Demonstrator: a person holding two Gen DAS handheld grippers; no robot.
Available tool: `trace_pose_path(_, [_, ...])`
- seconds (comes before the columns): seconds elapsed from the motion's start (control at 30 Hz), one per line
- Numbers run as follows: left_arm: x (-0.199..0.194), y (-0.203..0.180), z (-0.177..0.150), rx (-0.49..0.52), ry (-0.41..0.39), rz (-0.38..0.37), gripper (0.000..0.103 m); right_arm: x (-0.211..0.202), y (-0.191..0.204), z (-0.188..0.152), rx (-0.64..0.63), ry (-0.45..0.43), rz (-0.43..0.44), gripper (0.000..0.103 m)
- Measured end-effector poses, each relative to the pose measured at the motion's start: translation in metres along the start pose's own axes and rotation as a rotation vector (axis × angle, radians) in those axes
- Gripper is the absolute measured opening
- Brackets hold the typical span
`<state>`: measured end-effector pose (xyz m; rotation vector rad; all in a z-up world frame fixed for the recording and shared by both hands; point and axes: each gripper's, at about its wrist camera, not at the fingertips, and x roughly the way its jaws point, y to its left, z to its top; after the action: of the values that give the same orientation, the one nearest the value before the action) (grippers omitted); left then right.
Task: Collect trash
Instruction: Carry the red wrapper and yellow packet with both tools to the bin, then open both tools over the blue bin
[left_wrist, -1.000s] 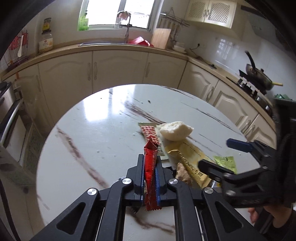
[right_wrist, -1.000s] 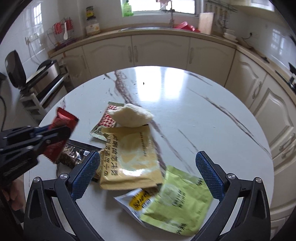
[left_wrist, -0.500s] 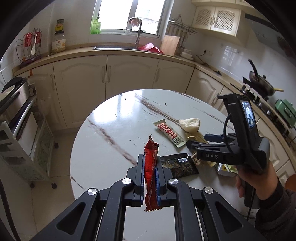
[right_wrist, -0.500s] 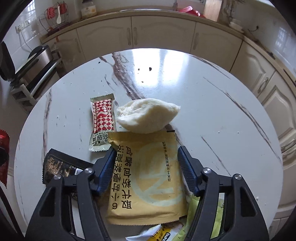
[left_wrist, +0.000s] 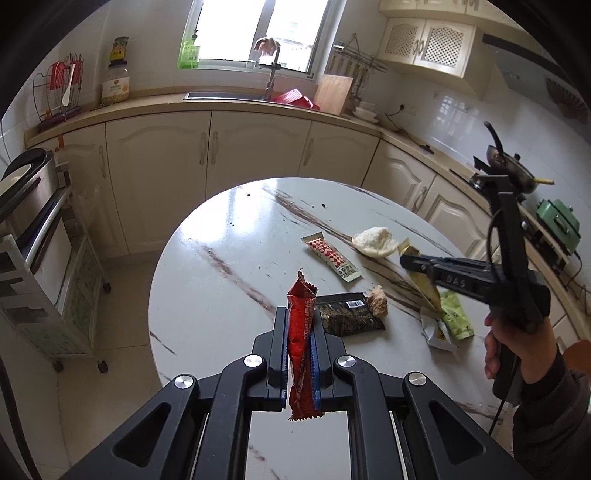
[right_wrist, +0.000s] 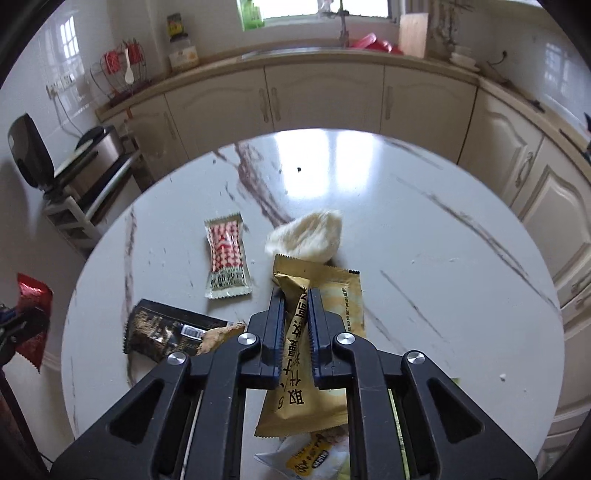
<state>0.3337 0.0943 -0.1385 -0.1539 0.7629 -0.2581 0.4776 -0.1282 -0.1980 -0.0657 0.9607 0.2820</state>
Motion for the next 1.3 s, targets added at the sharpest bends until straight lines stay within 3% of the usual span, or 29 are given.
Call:
trace_pose_path(0.27, [-0.049, 0.044, -0.024, -0.087, -0.049, -0.012, 0.006, -0.077, 0.021, 0.008, 0.008, -0.181, 0.092, 0.011])
trace_pose_path(0.4, [-0.081, 0.077, -0.049, -0.137, -0.066, 0.023, 0.006, -0.107, 0.072, 0.012, -0.072, -0.236, 0.158, 0.011])
trace_pose_path(0.57, [-0.125, 0.135, -0.098, -0.241, -0.075, 0.111, 0.006, -0.115, 0.159, 0.006, -0.163, -0.229, 0.347, 0.011])
trace_pose_path(0.87, [-0.178, 0.254, -0.225, -0.519, 0.011, 0.282, 0.006, -0.060, 0.334, -0.040, -0.329, -0.058, 0.634, 0.011])
trace_pose_path(1.0, [-0.180, 0.292, -0.272, -0.626, 0.081, 0.329, 0.006, -0.016, 0.393, -0.071, -0.370, 0.049, 0.693, 0.011])
trace_pose_path(1.13, [-0.174, 0.310, -0.291, -0.660, 0.139, 0.346, 0.007, 0.029, 0.433, -0.099, -0.384, 0.157, 0.714, 0.011])
trace_pose_path(1.3, [-0.168, 0.327, -0.285, -0.691, 0.172, 0.345, 0.013, 0.068, 0.465, -0.128, -0.405, 0.254, 0.715, 0.011])
